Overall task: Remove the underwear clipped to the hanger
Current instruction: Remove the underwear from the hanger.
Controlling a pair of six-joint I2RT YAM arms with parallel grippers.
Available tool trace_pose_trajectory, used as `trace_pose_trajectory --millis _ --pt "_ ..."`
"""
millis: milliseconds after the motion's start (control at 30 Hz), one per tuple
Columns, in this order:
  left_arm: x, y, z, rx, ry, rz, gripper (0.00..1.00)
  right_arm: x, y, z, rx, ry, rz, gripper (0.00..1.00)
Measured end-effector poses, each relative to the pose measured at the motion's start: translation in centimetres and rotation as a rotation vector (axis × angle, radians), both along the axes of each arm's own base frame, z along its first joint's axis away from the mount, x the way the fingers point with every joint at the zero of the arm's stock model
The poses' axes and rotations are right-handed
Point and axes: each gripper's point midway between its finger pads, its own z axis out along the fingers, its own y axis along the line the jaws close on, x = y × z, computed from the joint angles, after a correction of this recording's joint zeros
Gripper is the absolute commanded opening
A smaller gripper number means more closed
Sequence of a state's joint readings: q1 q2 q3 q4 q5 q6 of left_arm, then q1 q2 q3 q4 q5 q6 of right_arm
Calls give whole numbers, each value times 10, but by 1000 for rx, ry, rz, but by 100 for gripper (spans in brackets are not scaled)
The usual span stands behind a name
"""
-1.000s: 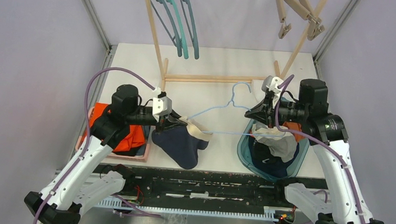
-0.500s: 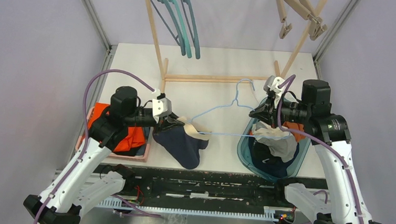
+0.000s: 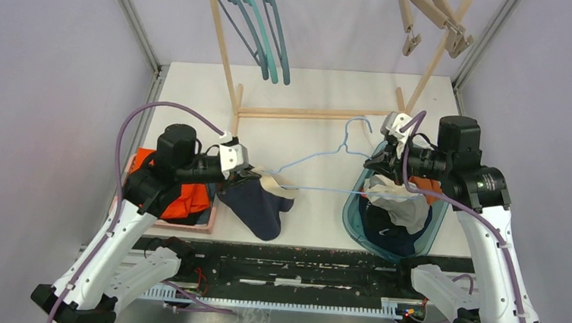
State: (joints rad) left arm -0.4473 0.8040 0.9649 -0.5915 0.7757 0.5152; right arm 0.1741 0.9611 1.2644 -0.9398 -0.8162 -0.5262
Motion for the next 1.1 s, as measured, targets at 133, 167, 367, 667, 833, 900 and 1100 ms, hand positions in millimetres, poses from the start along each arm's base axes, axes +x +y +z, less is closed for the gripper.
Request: trace_pose_trajectory --millis 133,167,367,667,833,900,1100 --pt "2 5 6 27 -37 11 3 1 -1 6 -7 -28 0 1" --pt "3 6 7 37 -51 15 3 1 -1 9 -8 -36 1 1" --pt "6 12 15 76 -122 19 3 2 -3 19 -6 -59 -6 1" --pt "9 13 14 113 -196 -5 3 5 -3 24 7 -49 -2 1" --pt "11 13 15 129 -233 -14 3 8 -4 29 15 -37 -3 1" --pt "11 13 15 132 -242 -17 3 10 -4 29 17 -31 -4 1" --pt "8 12 17 117 -235 -27 7 10 -4 27 24 -16 1 1"
